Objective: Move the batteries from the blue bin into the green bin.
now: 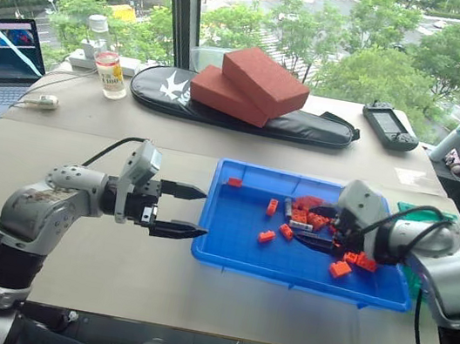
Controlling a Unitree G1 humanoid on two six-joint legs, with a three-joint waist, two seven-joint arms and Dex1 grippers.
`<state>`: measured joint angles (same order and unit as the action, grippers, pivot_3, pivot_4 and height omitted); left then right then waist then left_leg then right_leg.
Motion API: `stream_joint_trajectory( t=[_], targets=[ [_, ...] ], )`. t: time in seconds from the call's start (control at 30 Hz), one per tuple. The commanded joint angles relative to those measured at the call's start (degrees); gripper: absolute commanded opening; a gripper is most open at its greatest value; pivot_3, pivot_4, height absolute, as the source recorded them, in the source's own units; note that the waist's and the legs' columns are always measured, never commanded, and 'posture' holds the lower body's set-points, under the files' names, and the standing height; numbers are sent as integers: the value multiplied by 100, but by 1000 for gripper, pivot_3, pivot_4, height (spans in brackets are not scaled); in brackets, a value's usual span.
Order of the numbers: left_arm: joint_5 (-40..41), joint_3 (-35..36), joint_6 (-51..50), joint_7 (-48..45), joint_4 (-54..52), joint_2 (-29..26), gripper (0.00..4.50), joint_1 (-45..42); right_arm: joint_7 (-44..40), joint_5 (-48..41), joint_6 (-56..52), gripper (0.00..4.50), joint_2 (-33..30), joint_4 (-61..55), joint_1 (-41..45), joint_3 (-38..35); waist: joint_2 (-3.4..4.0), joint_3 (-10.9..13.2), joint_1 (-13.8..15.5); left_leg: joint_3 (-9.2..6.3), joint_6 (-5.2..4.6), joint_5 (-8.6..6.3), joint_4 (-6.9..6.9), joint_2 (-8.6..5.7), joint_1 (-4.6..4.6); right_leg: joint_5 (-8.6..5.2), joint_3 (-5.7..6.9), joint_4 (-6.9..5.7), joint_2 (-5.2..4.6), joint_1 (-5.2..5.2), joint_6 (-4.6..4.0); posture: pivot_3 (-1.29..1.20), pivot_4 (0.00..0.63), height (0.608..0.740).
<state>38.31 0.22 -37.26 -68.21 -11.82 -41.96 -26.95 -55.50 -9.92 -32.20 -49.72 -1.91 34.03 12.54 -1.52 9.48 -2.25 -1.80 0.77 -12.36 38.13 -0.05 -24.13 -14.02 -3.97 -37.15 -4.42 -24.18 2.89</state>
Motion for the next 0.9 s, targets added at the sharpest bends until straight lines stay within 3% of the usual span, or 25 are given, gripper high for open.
stream_joint_trajectory(
  t=[0.03, 0.43, 0.57, 0.8, 0.9],
  targets=[
    [-144, 71, 183, 15, -222, -155, 4500, 32, -91, 252, 291, 3812, 137, 480, 288, 77, 0, 0, -4, 0, 0, 0, 0, 0, -1, 0, 0, 0, 1, 0, 0, 0, 150, 740],
    [-133, 121, 162, 72, -384, -203, 4500, 109, -374, 663, 282, 3812, 480, 1362, 374, 317, 0, 0, 1, -2, 0, 0, 0, -1, 0, 0, 1, -1, -1, 2, 0, 0, 150, 740],
    [-132, 118, 163, 69, -367, -202, 4500, 95, -395, 736, 310, 2851, 500, 1414, 332, 301, 0, 0, -8, -2, 0, 0, 0, 0, 1, 0, 1, -2, 0, 2, 0, 0, 150, 740],
    [-149, 84, 172, 56, -329, -186, 4500, 66, -357, 748, 255, 371, 541, 1315, 296, 237, 0, 0, -12, -3, 0, 0, 0, 0, 1, 0, 1, -2, 1, 2, 0, 0, 150, 740],
    [-169, 57, 184, 56, -308, -169, 4500, 58, -314, 737, 214, 247, 539, 1225, 257, 192, 0, 0, -12, -3, 0, 0, 0, 0, 1, 0, 1, -2, 1, 2, 0, 0, 150, 740]
  ],
)
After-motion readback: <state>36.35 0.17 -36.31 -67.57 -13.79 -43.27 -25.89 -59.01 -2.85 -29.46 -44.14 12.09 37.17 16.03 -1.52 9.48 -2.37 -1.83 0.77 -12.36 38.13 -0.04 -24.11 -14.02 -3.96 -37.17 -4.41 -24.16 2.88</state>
